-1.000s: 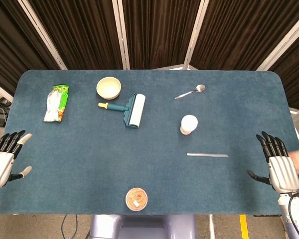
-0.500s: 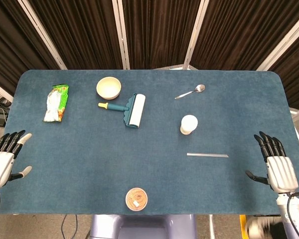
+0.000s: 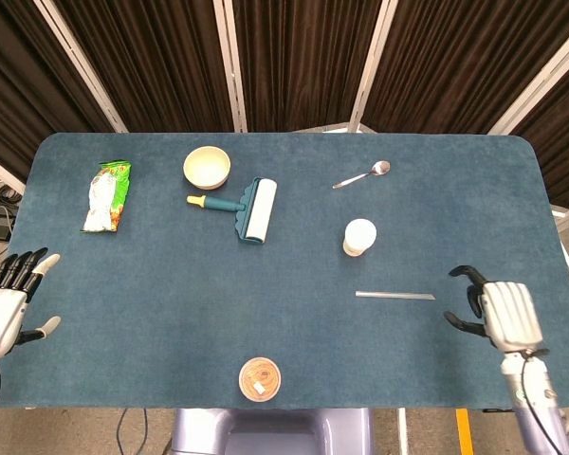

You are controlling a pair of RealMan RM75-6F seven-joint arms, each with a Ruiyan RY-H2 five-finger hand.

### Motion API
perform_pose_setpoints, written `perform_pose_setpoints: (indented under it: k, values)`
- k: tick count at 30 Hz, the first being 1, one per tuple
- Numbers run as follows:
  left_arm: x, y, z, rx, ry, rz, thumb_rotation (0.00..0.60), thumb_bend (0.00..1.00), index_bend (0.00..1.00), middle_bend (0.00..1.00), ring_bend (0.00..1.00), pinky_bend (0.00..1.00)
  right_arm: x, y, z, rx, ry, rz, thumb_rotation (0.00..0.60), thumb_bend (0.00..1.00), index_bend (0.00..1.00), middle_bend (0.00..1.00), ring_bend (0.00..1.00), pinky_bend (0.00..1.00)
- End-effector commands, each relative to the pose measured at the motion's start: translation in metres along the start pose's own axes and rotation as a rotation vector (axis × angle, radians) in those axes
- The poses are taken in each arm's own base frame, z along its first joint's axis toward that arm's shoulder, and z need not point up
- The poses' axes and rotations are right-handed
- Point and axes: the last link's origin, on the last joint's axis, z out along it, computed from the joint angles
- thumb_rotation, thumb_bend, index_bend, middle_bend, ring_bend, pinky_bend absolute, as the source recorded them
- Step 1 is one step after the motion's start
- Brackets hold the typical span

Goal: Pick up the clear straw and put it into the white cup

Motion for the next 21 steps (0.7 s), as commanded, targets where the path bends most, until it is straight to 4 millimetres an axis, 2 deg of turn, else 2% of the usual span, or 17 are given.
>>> perform_pose_setpoints:
  k: [1, 5, 11, 16, 21]
  values:
    - [0.000, 0.000, 0.000, 0.000, 0.000, 0.000, 0.600, 0.24, 0.10, 0.00, 0.00, 0.00, -0.015, -0.025, 0.019, 0.019, -0.065, 0.009, 0.600, 0.13, 0.46, 1.00, 0.97, 0.97]
    - [0.000, 0.000, 0.000, -0.001, 0.000, 0.001, 0.600, 0.24, 0.10, 0.00, 0.00, 0.00, -0.037, -0.047, 0.035, 0.020, -0.153, -0.008, 0.600, 0.19, 0.49, 1.00, 0.97, 0.97]
    - [0.000, -0.001, 0.001, -0.002, -0.002, 0.002, 0.600, 0.24, 0.10, 0.00, 0.00, 0.00, -0.068, -0.067, 0.053, -0.002, -0.236, -0.028, 0.600, 0.20, 0.50, 1.00, 0.97, 0.97]
    - [0.000, -0.001, 0.002, -0.003, -0.004, 0.001, 0.600, 0.24, 0.10, 0.00, 0.00, 0.00, -0.087, -0.076, 0.059, -0.027, -0.287, -0.034, 0.600, 0.26, 0.50, 1.00, 0.97, 0.97]
    - [0.000, 0.000, 0.002, -0.001, -0.005, 0.002, 0.600, 0.24, 0.10, 0.00, 0.00, 0.00, -0.101, -0.079, 0.063, -0.045, -0.321, -0.034, 0.600, 0.27, 0.50, 1.00, 0.97, 0.97]
